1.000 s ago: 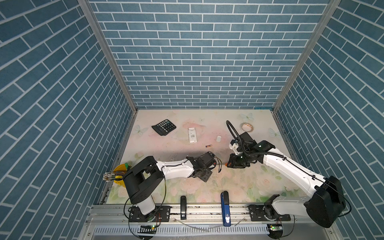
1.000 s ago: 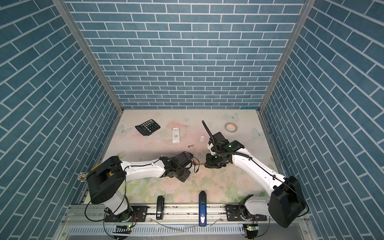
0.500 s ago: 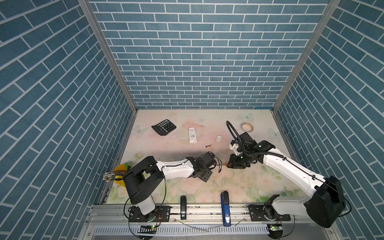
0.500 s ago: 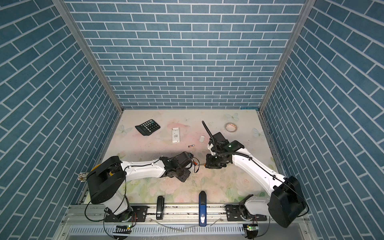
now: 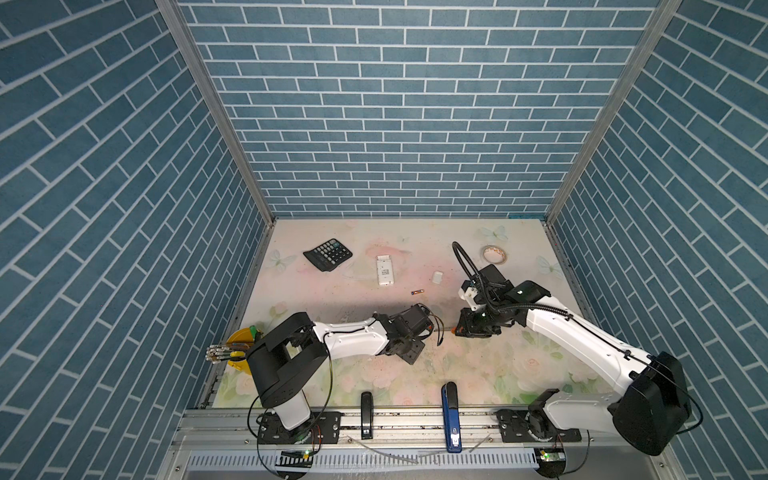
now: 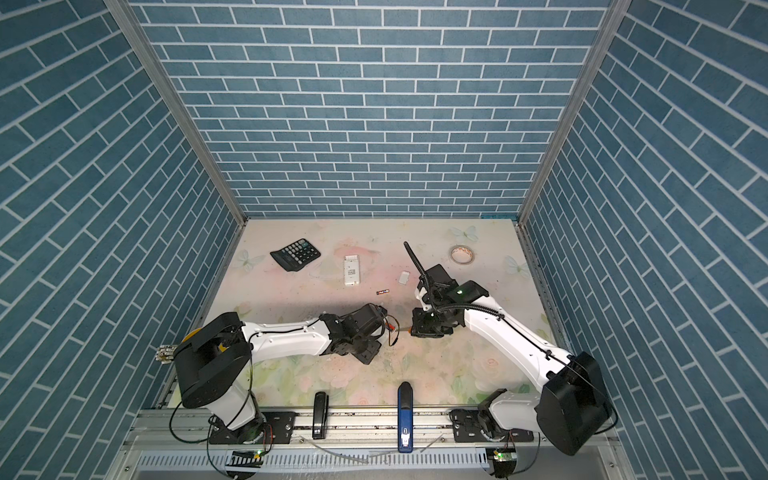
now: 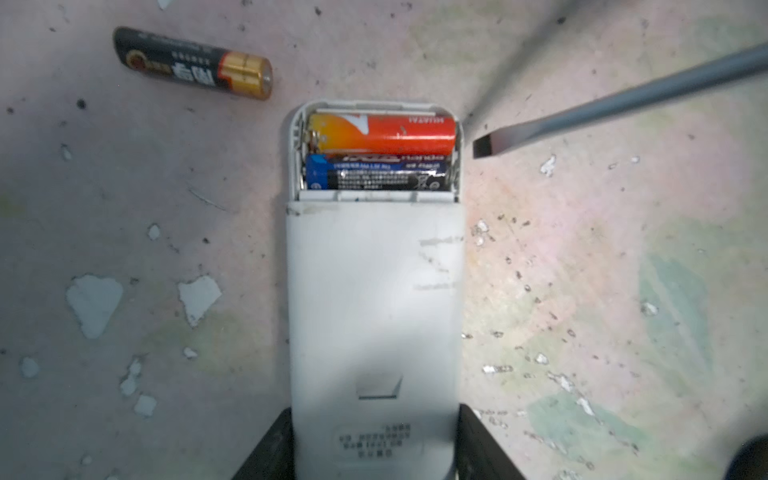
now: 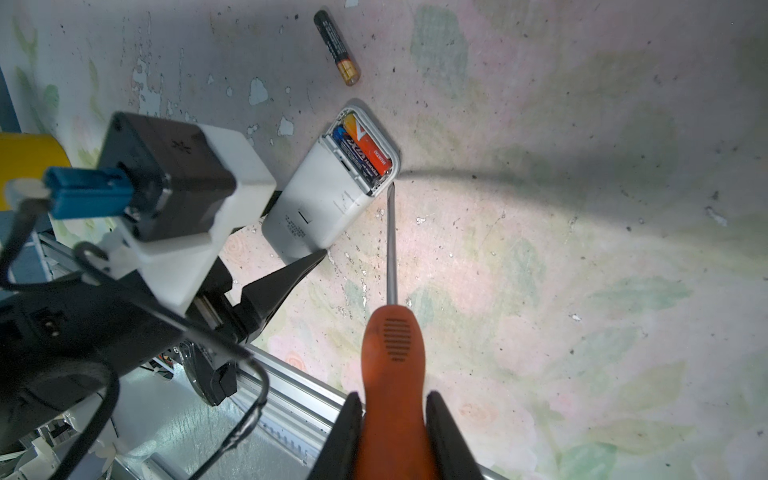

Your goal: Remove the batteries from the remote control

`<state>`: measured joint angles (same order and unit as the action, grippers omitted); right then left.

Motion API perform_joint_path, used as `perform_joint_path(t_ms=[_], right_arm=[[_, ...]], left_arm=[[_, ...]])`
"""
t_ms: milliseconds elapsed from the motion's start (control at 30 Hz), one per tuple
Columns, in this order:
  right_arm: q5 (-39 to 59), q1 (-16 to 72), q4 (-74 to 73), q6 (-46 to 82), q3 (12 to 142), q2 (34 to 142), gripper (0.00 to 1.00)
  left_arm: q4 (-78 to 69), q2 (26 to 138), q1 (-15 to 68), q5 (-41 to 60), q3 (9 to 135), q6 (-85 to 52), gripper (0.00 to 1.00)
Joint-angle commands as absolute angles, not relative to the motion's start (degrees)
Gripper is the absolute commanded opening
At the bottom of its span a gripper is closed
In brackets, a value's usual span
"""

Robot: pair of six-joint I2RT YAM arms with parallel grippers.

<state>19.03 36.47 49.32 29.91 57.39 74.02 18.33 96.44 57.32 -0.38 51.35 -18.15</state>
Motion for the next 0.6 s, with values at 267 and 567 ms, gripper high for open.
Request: perform_joint_path(t_ms=[267,567], right_arm=[[18.55,36.15,51.36,27.81,61.64,73.66,0.0],[19.0,36.04,49.71,27.6,60.87,74.66,0.0]], left_arm=[[21.45,100.55,59.18,3.01,48.43,-17.24,0.32],[21.48,100.37,59.29,2.82,48.33,-17.31,0.32]])
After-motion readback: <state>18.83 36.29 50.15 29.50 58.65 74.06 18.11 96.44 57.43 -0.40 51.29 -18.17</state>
